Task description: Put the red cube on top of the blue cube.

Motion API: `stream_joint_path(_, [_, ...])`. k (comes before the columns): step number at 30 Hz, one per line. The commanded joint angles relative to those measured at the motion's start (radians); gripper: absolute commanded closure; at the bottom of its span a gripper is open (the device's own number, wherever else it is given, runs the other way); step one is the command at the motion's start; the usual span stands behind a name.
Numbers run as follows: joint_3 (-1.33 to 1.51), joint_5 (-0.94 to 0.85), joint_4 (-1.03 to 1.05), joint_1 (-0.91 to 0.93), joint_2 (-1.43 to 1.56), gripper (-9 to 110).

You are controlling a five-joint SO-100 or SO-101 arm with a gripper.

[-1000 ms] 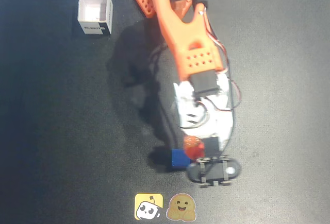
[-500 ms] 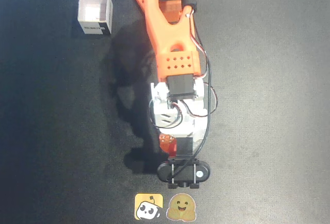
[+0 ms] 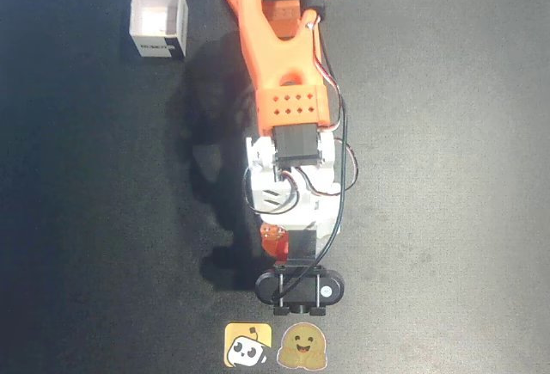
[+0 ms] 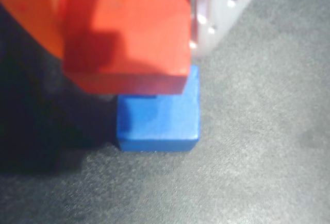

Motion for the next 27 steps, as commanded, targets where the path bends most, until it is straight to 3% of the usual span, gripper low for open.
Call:
stream_joint_path(1, [-0.038,-0.008,-0.023,-0.012,0.064,95])
stream_joint_path(27, [-0.075,-0.008,-0.109,-0.038,-0.055,95])
